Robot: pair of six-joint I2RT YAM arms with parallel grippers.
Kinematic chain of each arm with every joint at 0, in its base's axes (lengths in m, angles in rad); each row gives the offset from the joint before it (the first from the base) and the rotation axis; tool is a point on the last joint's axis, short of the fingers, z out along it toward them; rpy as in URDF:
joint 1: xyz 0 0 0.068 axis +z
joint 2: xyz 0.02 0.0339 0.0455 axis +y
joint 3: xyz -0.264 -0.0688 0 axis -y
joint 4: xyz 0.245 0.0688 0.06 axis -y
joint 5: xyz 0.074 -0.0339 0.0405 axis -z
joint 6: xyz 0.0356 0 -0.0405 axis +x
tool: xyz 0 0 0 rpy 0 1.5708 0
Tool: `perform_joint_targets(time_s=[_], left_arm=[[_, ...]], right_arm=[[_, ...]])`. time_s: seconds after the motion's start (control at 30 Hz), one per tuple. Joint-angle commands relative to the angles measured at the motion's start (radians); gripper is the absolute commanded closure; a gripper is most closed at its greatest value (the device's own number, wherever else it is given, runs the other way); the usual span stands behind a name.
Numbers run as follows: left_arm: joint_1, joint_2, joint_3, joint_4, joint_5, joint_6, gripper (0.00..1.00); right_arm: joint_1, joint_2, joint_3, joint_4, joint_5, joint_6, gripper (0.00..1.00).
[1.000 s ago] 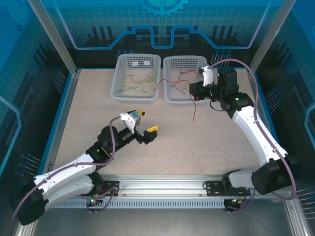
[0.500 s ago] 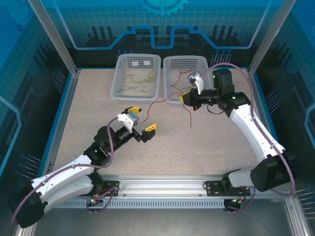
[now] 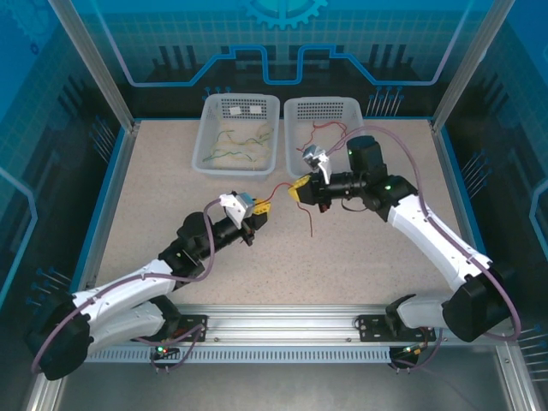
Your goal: Untangle the cables
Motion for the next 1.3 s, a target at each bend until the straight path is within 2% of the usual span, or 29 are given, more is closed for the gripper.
perform_joint_targets(time_s=[0.0, 0.13, 0.23, 0.3, 0.47, 0.53, 0.57, 0.67, 0.77, 0.8, 0.87, 0.97, 1.03, 1.27], left_arm=[[0.006, 0.030, 0.035, 0.105, 0.085, -0.051, 1.00], [0.005, 0.076, 0.045, 0.122, 0.083, -0.073, 0.96], [0.006, 0.095, 0.049, 0.126, 0.062, -0.075, 0.91], [0.006, 0.099, 0.048, 0.128, 0.021, -0.079, 0.84], [0.005, 0.116, 0.077, 0.080, -0.002, -0.069, 0.73], [0.005, 0.116, 0.074, 0.093, 0.017, -0.069, 0.72], [0.004, 0.117, 0.071, 0.106, 0.031, -0.074, 0.67], [0.006, 0.121, 0.074, 0.114, 0.060, -0.081, 0.64], [0.005, 0.128, 0.080, 0.111, 0.060, -0.081, 0.53], [0.006, 0.130, 0.081, 0.106, 0.055, -0.080, 0.52], [0.005, 0.131, 0.076, 0.110, 0.065, -0.077, 0.72], [0.006, 0.127, 0.068, 0.117, 0.047, -0.083, 0.79], [0.005, 0.120, 0.064, 0.107, 0.042, -0.077, 0.98], [0.007, 0.083, 0.049, 0.080, -0.012, -0.086, 1.00]], right_arm=[[0.063, -0.022, -0.053, 0.269, 0.105, 0.155, 1.00], [0.109, -0.022, -0.105, 0.491, 0.142, 0.282, 1.00], [0.124, -0.009, -0.107, 0.570, 0.124, 0.364, 1.00], [0.141, -0.002, -0.101, 0.579, 0.115, 0.374, 1.00], [0.173, 0.017, -0.084, 0.574, 0.093, 0.406, 1.00], [0.192, 0.003, -0.108, 0.593, 0.113, 0.374, 1.00], [0.196, -0.002, -0.117, 0.600, 0.133, 0.373, 1.00], [0.200, 0.017, -0.125, 0.647, 0.102, 0.392, 1.00], [0.211, 0.042, -0.110, 0.650, 0.100, 0.419, 1.00], [0.213, 0.052, -0.104, 0.650, 0.096, 0.422, 1.00], [0.219, 0.059, -0.097, 0.642, 0.100, 0.420, 1.00], [0.211, 0.042, -0.113, 0.641, 0.140, 0.427, 1.00], [0.203, 0.034, -0.115, 0.631, 0.139, 0.420, 1.00], [0.140, -0.026, -0.173, 0.589, 0.277, 0.446, 1.00]])
